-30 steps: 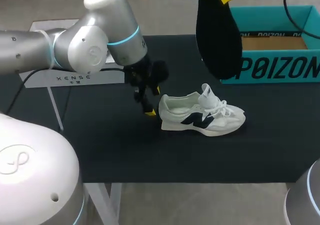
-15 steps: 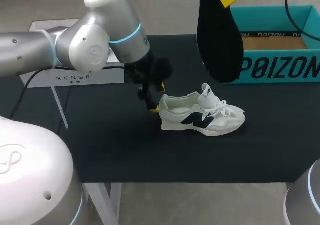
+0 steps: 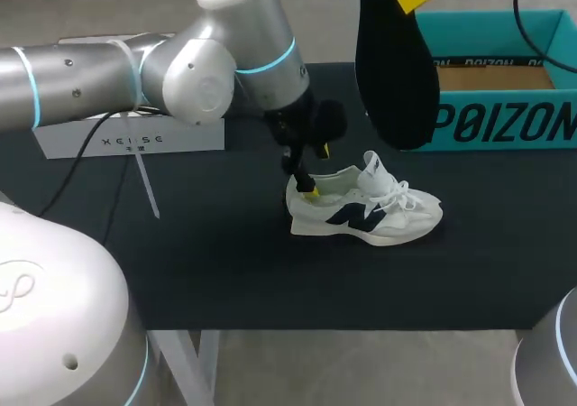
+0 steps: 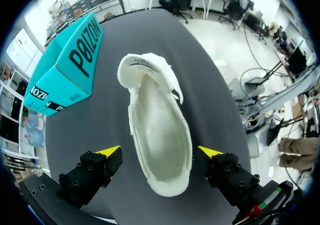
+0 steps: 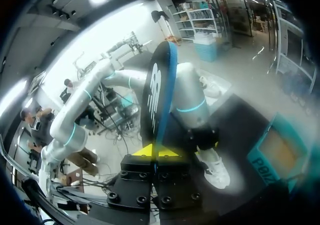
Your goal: Take the shoe out of the shoebox, open the shoe tongue, remove and reinsert the insole, then place the shoe into the shoebox
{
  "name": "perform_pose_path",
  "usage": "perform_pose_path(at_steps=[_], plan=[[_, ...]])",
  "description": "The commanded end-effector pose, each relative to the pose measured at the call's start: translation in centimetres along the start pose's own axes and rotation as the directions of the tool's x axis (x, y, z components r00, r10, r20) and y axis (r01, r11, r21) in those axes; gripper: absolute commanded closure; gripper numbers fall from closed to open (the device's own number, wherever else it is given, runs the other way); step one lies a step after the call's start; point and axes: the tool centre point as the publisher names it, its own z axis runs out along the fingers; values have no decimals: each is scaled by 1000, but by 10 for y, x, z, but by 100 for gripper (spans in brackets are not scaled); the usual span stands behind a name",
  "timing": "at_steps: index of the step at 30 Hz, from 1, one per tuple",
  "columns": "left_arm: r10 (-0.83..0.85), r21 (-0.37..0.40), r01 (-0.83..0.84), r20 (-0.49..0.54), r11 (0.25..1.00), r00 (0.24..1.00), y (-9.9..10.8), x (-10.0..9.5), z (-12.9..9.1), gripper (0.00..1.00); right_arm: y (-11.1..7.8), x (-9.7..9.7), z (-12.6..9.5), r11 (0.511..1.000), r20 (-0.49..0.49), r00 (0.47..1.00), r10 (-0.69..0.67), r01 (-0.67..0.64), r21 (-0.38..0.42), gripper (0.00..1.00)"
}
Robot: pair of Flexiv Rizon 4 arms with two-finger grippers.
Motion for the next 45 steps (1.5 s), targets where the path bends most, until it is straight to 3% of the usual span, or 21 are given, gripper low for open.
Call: perform_pose_path(at_steps=[1,12,13,14,15,16,22,35,45], plan=[[1,-7,-1,-22,1000,1000,-10,-19,26,0,1,-1,1,1000,0,1000,1,-1,3,100],[-20,-7,19,-53,1000,998,0,-39,62,1,1,-1,1,1000,0,1000,1,-1,3,100],[-21,-3,21,-73,1000,997,1,-40,65,11,1,-1,1,1000,0,1000,1,-1,3,100],[-22,-1,22,-72,1000,997,1,-40,68,62,1,-1,1,1000,0,1000,1,-1,3,100],[-17,-1,17,-68,1000,998,1,-39,70,93,1,-1,1,1000,0,1000,1,-1,3,100],[-18,-6,18,-84,1000,996,1,-39,73,100,1,-1,1,1000,0,1000,1,-1,3,100],[-14,-21,12,-109,1000,994,3,-35,82,100,1,-1,1,1000,0,1000,1,-1,3,100],[18,-19,-20,-120,1000,993,2,-31,78,100,1,-1,1,1000,0,1000,1,-1,3,100],[151,86,-139,-167,987,974,-10,-39,56,100,1,-1,1,1000,0,1000,1,-1,3,100]])
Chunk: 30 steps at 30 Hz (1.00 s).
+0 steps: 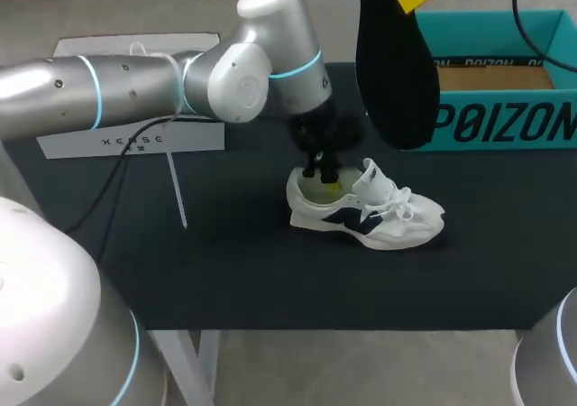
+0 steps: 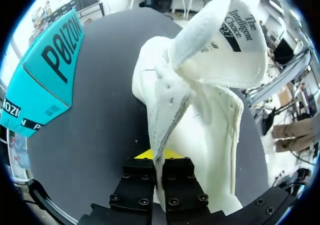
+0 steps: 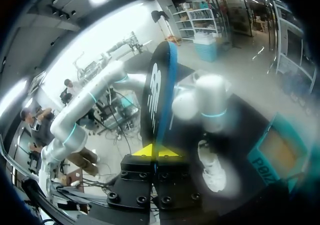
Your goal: Take the shoe out of the shoebox, open the shoe tongue, remove and reinsert the insole, then place the shoe into the shoebox
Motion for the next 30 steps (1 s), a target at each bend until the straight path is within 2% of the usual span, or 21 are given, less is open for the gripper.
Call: perform_pose_path(at_steps=[1,3,6,7,8,9,10,12,17,19,24,26,30], plan=[[55,35,-54,-27,998,998,-3,-7,-18,100,1,-1,1,1000,1,1000,2,-2,2,100],[127,41,-124,-74,991,989,-9,-9,-26,100,1,-1,1,1000,1,1000,2,-2,2,100],[245,-24,-249,-105,968,964,-12,-14,-35,100,1,-1,1,1000,1,1000,2,-2,2,100],[294,-29,-303,-169,952,941,-14,-14,-37,100,1,-1,1,1000,1,1000,2,-2,2,100],[301,-25,-308,-150,951,942,-15,-16,-41,100,1,-1,1,1000,1,1000,2,-2,2,100],[341,-44,-353,-169,935,925,-17,-18,-44,100,1,-1,1,1000,1,1000,2,-2,2,100],[398,-36,-418,-244,908,885,-18,-18,-46,100,1,-1,1,1000,1,1000,2,-2,2,100],[468,-30,-502,-316,864,825,-20,-18,-50,100,1,-1,1,1000,1,1000,2,-2,2,100],[536,-87,-626,-433,775,724,-30,-15,-43,100,1,-1,1,1000,1,1000,2,-2,2,100],[566,-136,-687,-466,714,680,-33,-13,-35,100,1,-1,1,1000,1,1000,2,-2,2,100],[651,-151,-788,-483,597,585,-41,-7,-21,100,1,-1,1,1000,1,1000,2,-2,2,100],[678,-121,-805,-476,581,561,-46,-6,-16,100,1,-1,1,1000,1,1000,2,-2,2,100],[721,-128,-841,-457,526,521,-52,-7,-9,100,1,-1,1,1000,1,1000,2,-2,2,100]])
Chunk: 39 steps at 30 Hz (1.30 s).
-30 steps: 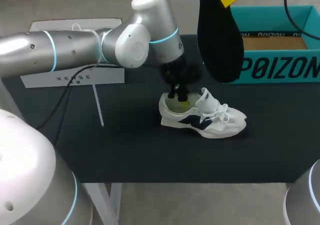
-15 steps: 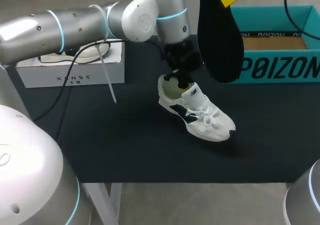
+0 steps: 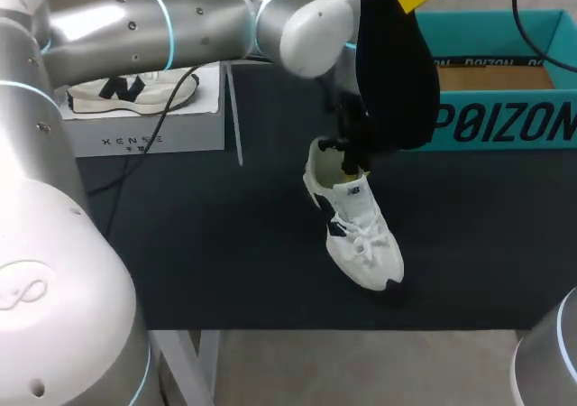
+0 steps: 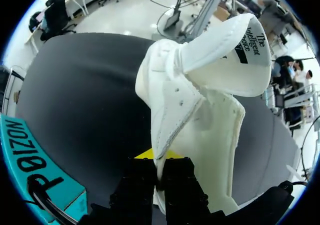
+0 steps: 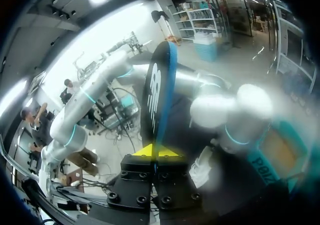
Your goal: Take the shoe out of the shoebox, open the shoe tongue, remove and reinsert the insole, then place the shoe into the shoebox
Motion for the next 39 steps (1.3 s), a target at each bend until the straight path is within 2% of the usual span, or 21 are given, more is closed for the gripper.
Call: perform_pose_path(at_steps=[1,8,17,25,26,27,28,32,34,35,39], plan=[[169,-90,-179,-115,980,979,-6,-11,3,100,1,0,1,1000,0,1000,2,-2,2,100],[192,-83,-201,-111,976,975,-10,-22,11,100,1,0,1,1000,0,1000,2,-2,2,100],[235,-48,-241,-102,969,967,-23,-21,25,100,1,0,1,1000,0,1000,2,-2,2,100],[219,-53,-225,-95,973,971,-21,-24,34,100,1,0,1,1000,0,1000,2,-2,2,100],[216,-53,-221,-84,974,973,-21,-24,35,69,1,0,1,1000,0,1000,2,-2,2,100],[216,-59,-221,-77,973,973,-21,-25,34,51,1,0,1,1000,0,1000,2,-2,2,100],[215,-58,-220,-75,974,974,-21,-25,34,0,1,0,1,1000,0,1000,2,-2,2,100],[204,-52,-204,-19,977,979,-19,-25,29,0,1,0,1,1000,0,1000,2,-2,2,100],[196,-17,-196,27,981,980,-22,-25,22,0,1,0,1,1000,0,1000,2,-2,2,100],[191,-29,-189,48,981,980,-23,-24,18,0,1,0,1,1000,0,1000,2,-2,2,100],[177,-41,-172,213,984,961,-23,-22,-5,0,1,0,1,1000,0,1000,2,-2,2,100]])
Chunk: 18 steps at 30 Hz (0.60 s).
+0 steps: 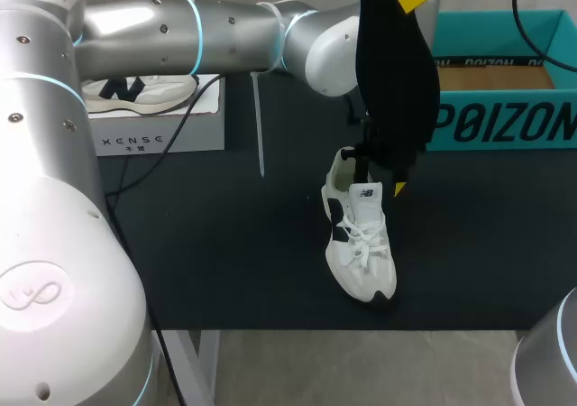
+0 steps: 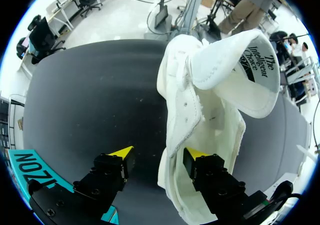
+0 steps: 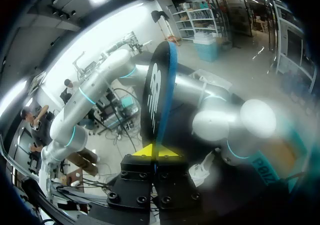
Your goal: Take the shoe out of the shoebox, open the shoe tongue, remove and reinsert the insole, then place the shoe into the shoebox
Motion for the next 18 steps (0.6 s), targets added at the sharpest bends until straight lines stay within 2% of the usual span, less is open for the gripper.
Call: perform_pose_path(at_steps=[1,6,8,11,18], plan=[[-18,-21,23,210,1000,977,-3,19,-25,0,1,-1,1,1000,0,1000,2,-2,2,100],[-68,38,58,405,998,912,-2,32,-57,0,1,-1,1,1000,0,1000,2,-2,2,100],[-107,54,92,516,994,850,1,39,-71,0,1,-1,1,1000,0,1000,2,-2,2,100],[-168,150,93,644,984,746,10,55,-88,0,1,-1,1,1000,0,1000,2,-2,2,100],[-212,243,-6,859,970,465,19,102,-106,0,1,-1,1,1000,0,1000,2,-2,2,100]])
